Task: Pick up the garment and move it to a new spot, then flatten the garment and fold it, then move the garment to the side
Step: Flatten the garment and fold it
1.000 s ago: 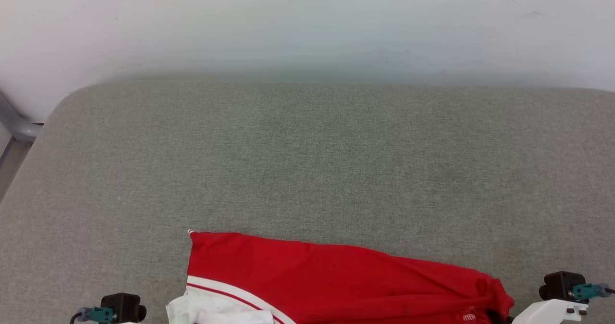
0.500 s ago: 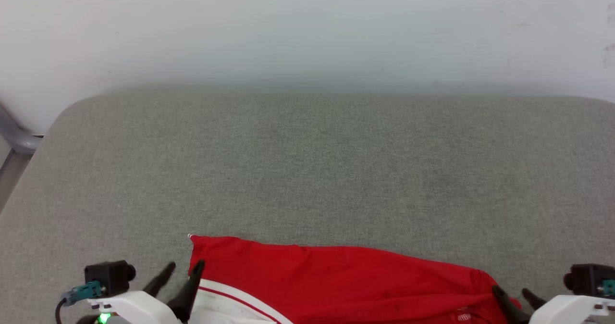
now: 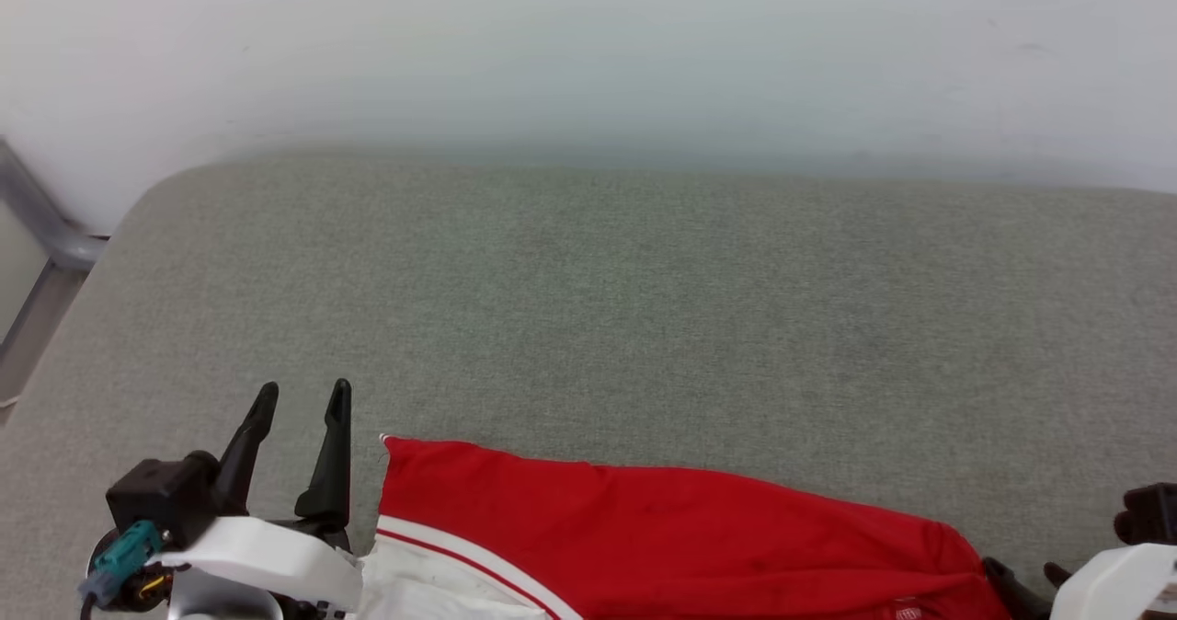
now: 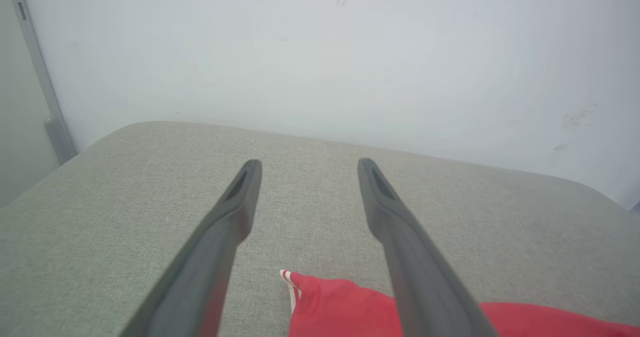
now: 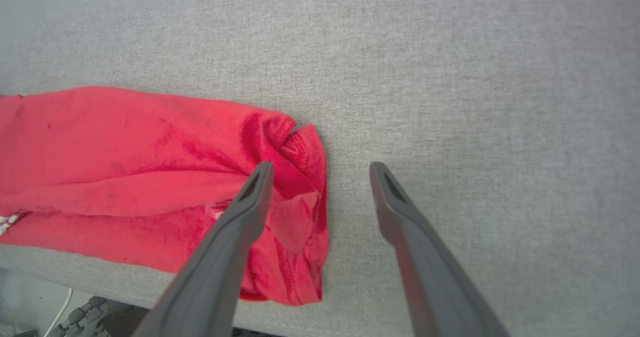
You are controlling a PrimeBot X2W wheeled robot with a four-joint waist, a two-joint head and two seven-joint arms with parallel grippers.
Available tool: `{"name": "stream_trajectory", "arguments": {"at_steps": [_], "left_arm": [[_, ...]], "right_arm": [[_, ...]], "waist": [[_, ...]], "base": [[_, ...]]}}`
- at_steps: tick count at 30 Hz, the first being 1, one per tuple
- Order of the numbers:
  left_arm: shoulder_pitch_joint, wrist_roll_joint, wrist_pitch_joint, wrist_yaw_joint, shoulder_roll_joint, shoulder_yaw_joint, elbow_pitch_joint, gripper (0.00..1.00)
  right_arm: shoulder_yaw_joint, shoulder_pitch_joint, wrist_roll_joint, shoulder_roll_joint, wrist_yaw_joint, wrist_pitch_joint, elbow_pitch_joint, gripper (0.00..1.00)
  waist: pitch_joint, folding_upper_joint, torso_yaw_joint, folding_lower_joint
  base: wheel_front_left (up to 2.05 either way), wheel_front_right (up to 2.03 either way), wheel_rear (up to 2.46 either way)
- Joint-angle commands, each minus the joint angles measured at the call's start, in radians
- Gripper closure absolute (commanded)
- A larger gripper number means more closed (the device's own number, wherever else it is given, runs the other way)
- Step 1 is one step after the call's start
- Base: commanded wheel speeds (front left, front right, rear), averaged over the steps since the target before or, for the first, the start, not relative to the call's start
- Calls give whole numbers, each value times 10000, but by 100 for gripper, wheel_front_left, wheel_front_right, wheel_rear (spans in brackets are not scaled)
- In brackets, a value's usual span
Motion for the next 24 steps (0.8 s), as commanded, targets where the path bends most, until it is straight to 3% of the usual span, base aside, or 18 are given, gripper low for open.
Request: {"name": "stream_trajectory", "arguments": {"at_steps": [1, 15, 16, 17, 18, 20, 24], "left_arm": [[171, 192, -62, 8, -106, 112, -150, 0], [500, 1389, -59, -370, -725, 506, -559, 0], [489, 1385, -59, -400, -760, 506, -522, 0], [489, 1385, -59, -400, -760, 506, -522, 0], [464, 1419, -59, -429, -784, 524, -485, 0], [429, 1485, -59, -532, -773, 554, -365, 0], [405, 1568, -59, -685, -832, 621, -150, 0]], "right_arm": [[94, -151, 51, -16, -9, 61, 122, 0], [923, -12, 243, 558, -9, 358, 1882, 0], [998, -49, 282, 589, -7, 362, 2032, 18], [998, -49, 282, 589, -7, 362, 2032, 18], [1084, -113, 330, 626, -6, 364, 2173, 56], [1277, -226, 427, 653, -4, 320, 2384, 100], [1436, -452, 529, 441, -6, 67, 2491, 100]], "waist": [[104, 0, 119, 0], [646, 0, 483, 0], [673, 0, 480, 0], [673, 0, 480, 0], [696, 0, 471, 0], [726, 0, 438, 0], [670, 0, 406, 0]], "base": [[0, 0, 0], [0, 0, 0], [0, 0, 0], [0, 0, 0], [0, 0, 0], [0, 0, 0], [0, 0, 0]]}}
